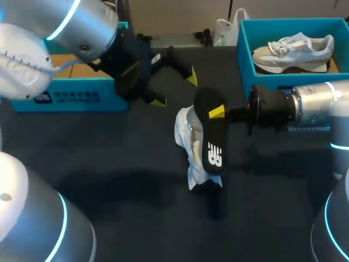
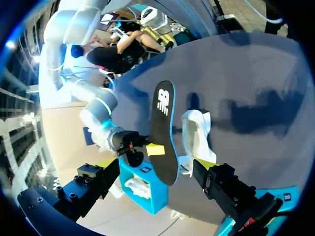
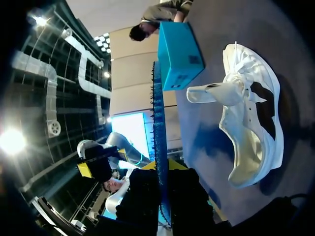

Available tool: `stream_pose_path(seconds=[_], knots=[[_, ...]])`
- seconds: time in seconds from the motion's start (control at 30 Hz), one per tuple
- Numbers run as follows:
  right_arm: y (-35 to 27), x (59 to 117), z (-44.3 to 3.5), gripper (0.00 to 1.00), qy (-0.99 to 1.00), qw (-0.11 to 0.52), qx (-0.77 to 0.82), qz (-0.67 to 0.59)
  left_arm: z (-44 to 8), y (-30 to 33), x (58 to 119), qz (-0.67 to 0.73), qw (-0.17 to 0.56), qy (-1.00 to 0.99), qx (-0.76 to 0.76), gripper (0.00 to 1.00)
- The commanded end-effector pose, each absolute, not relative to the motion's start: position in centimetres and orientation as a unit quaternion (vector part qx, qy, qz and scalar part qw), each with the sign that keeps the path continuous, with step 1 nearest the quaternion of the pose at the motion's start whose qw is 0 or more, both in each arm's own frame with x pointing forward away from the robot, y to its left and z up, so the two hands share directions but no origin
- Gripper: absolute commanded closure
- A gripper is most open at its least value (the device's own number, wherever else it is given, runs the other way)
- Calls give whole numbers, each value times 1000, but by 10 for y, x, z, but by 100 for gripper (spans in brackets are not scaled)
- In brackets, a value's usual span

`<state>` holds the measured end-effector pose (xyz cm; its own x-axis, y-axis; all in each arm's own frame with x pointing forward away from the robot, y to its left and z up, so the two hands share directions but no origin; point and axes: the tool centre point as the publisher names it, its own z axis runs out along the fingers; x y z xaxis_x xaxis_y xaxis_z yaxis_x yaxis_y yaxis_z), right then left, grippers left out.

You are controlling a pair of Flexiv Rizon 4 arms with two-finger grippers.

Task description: Take the shoe out of the shoebox, open the shoe tongue, remove and reinsert the insole, then place the shoe into the shoebox

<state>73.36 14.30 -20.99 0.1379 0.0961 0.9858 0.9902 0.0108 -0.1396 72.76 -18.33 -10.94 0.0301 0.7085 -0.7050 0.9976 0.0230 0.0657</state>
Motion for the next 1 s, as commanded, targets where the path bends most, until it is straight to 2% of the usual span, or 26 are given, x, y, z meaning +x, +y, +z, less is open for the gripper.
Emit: stream_pose_path(seconds=[0.03,0.3,0.87,1.0], knots=[[141,732,-206,100,-493,511,-554,-435,-115,-172,721,-396,457,551,575,0],[139,732,-204,100,-493,514,-555,-429,-115,-161,722,-421,488,526,554,0],[138,731,-203,100,-487,517,-557,-431,-115,-161,722,-421,488,526,554,0],[140,730,-198,100,-486,513,-560,-433,-130,-162,730,-409,513,520,547,0]])
